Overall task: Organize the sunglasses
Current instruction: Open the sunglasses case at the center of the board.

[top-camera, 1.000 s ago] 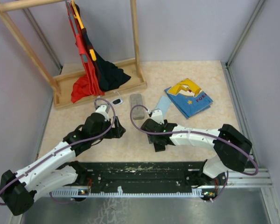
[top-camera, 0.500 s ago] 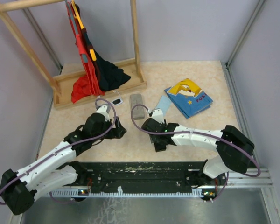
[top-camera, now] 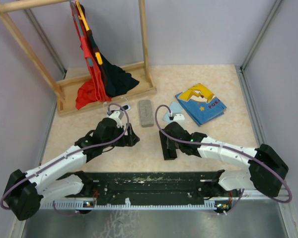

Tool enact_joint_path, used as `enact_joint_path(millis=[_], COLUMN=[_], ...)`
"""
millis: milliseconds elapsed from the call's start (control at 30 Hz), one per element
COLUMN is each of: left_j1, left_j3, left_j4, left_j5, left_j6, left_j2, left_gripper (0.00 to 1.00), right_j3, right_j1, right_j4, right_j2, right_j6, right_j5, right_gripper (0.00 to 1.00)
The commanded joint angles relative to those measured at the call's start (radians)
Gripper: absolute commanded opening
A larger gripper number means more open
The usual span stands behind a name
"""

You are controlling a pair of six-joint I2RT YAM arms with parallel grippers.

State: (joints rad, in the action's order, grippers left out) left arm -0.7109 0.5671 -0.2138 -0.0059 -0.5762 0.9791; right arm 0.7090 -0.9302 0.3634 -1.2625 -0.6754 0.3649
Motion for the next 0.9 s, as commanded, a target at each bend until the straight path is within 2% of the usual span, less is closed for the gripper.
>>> enact_joint_path(millis=[0,167,400,733,867], left_j1=[0.002,-0.025,-0.144,-0.265,-0.303], left_j3=[0.017,0.051,0.123,0.233,0.267], left_j4=[0.087,0.121,0.156,0.209,0.210], left_j5=[0.052,0.077,-0.016,-0.085,-0.118], left_j6=[0.001,0.012,0.009,-0.011,-0.010], left_j2=[0.040,0.110,0.217,0.444,0.510], left_gripper=[0.82,0.79,0.80,0.82,0.82], right_j3=[-0.047,-0.078,-0.129,-0.323,-0.363], right_j1=[0.024,0.038,0.069,0.203,0.212], right_j4=[-0.070,-0.073,-0.100,-0.253,-0.286], right_j2=[0.068,0.126,0.198,0.356,0.379], right_j6=[-0.033,-0.040,-0.058,-0.152,-0.178], right_j5=[-0.054,-0.055,-0.083,-0.255,-0.282], right_gripper=[0.16,0.09,0.00,0.00,0.00])
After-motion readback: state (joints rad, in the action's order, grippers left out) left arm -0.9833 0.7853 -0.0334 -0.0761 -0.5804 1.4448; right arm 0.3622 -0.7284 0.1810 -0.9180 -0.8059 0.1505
